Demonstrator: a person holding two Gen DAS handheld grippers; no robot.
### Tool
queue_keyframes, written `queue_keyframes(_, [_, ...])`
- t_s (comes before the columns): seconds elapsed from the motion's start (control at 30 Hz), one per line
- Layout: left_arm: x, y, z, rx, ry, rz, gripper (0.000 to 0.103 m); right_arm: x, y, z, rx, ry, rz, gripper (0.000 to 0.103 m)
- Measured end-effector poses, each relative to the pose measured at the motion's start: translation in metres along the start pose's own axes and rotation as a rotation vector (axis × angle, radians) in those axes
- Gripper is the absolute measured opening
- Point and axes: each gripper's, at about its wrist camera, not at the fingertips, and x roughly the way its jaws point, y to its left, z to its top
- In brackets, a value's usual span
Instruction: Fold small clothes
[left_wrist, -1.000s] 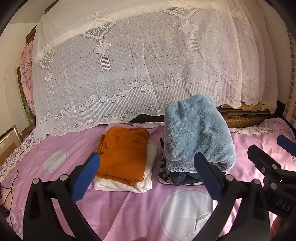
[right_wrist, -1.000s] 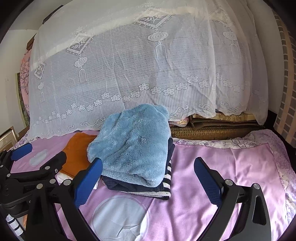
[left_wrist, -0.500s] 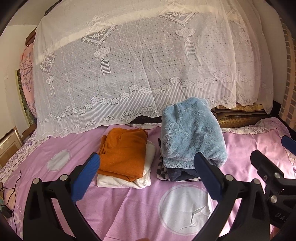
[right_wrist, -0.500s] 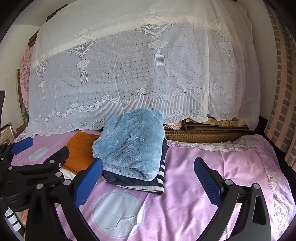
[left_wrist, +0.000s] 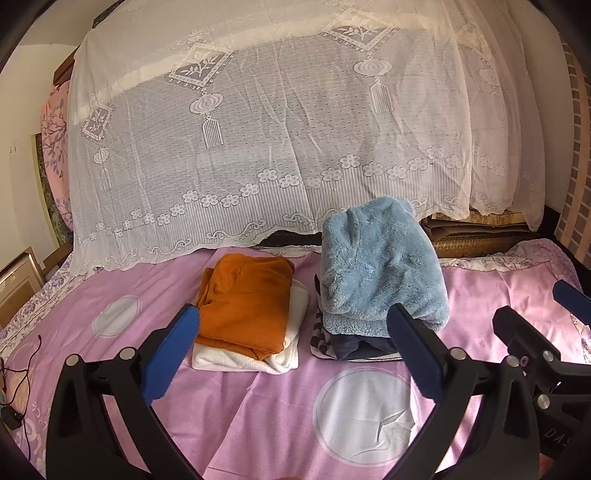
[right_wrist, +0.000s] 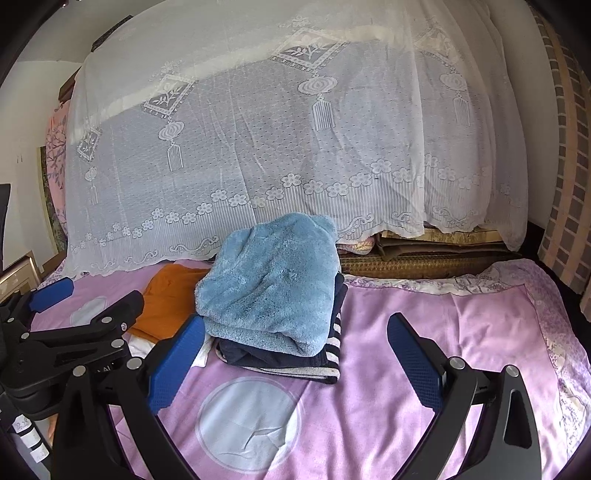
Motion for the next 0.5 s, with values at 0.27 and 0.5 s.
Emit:
queue_keyframes(0.27, [0.0019, 0.0000, -0.0004, 0.001, 0.003, 0.003, 0.099, 0.0014, -0.0005, -0.0009, 0.001, 0.006, 0.002, 0.100])
queue_keyframes(0.5, [0.0017, -0.0003, -0.0011, 0.003, 0.003, 0.007, 0.099, 0.0025, -0.0002, -0.0013, 0.001, 0.007, 0.000, 0.100])
